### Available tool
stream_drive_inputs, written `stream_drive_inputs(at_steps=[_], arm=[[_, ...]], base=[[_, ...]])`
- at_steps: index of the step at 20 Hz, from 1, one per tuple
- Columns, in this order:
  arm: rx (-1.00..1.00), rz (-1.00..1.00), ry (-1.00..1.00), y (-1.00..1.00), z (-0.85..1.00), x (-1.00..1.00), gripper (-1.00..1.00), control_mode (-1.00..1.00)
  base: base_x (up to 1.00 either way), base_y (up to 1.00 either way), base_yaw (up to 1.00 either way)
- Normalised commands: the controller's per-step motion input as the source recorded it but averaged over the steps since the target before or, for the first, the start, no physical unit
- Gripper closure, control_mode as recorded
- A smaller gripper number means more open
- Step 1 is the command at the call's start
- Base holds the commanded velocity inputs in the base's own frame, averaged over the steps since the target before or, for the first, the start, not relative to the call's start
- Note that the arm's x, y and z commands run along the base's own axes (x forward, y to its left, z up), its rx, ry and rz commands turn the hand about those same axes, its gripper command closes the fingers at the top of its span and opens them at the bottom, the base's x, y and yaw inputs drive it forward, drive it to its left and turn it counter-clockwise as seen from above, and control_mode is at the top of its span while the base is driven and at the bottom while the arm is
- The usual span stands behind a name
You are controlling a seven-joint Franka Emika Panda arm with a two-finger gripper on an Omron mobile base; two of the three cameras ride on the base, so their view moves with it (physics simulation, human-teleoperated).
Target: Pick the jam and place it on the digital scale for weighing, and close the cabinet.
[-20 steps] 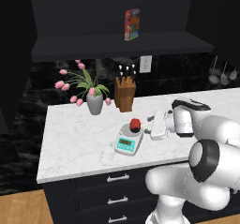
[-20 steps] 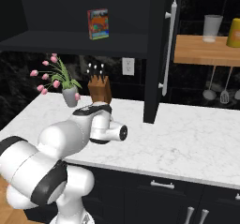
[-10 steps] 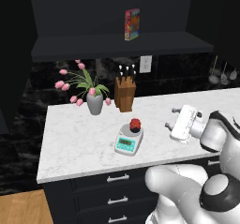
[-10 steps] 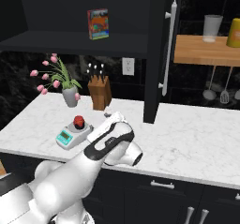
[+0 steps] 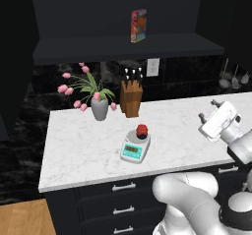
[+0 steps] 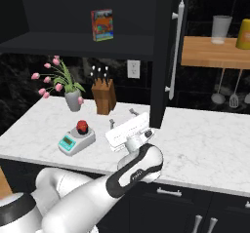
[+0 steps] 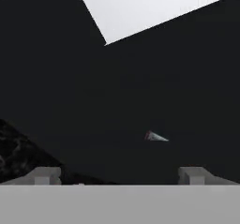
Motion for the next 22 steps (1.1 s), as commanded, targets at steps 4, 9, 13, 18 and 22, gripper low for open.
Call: stream_drive_inputs(at_steps=[4,9,13,18,22], arm=[[0.37,-0.02,-0.27,-0.96,0.55,-0.33,-1.0,-1.0],[0.33,-0.01,-0.27,-0.87,0.45,-0.35,-1.0,-1.0],[0.29,0.0,-0.17,-0.77,0.3,-0.21,-1.0,-1.0],[0.25,0.0,-0.11,-0.91,0.28,-0.31,-1.0,-1.0],[0.09,0.0,0.04,-0.64,0.09,-0.16,-1.0,-1.0]], base=[[0.0,0.0,0.0],[0.0,0.0,0.0],[0.0,0.0,0.0],[0.0,0.0,0.0],[0.0,0.0,0.0]])
